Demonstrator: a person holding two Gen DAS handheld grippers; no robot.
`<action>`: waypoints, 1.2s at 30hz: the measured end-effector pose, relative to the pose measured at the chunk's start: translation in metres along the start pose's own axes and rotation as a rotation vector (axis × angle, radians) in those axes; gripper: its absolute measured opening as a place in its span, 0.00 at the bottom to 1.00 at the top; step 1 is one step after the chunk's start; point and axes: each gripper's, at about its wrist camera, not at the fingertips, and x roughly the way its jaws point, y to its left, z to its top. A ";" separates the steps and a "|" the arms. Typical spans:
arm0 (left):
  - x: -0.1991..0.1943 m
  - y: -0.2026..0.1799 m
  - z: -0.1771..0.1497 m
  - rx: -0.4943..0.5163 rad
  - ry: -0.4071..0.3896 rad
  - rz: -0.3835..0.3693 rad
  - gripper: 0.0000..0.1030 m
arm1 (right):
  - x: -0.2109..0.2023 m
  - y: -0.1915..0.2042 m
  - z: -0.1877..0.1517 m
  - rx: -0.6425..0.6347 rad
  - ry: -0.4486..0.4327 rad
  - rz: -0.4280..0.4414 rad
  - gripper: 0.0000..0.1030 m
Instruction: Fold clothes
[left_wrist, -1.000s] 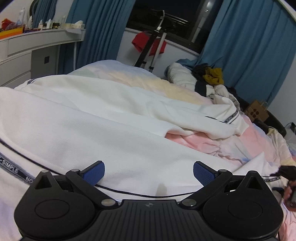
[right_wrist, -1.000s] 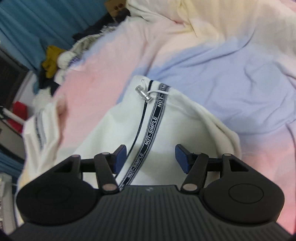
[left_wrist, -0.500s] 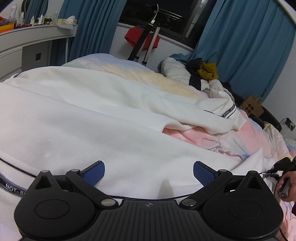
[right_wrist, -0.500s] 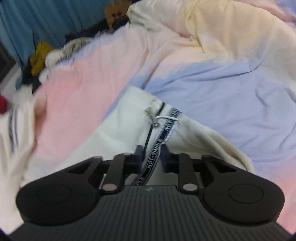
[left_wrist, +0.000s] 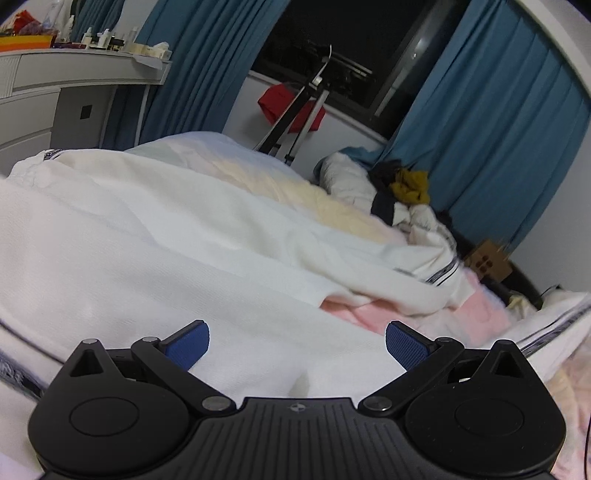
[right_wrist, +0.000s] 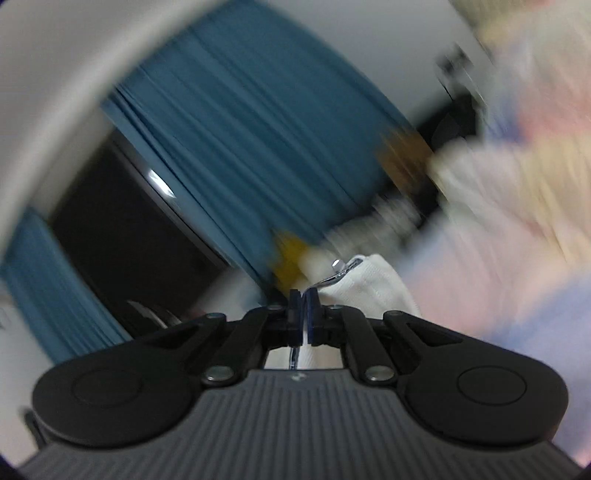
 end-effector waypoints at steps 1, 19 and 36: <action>-0.003 -0.001 0.001 0.001 -0.003 -0.003 1.00 | -0.014 -0.008 0.003 0.005 -0.014 -0.058 0.05; -0.033 0.027 -0.006 -0.136 0.041 0.052 1.00 | -0.095 -0.154 -0.045 0.433 0.208 -0.691 0.30; -0.034 0.000 -0.011 0.004 0.015 0.131 1.00 | -0.047 -0.150 -0.051 0.127 0.332 -0.692 0.09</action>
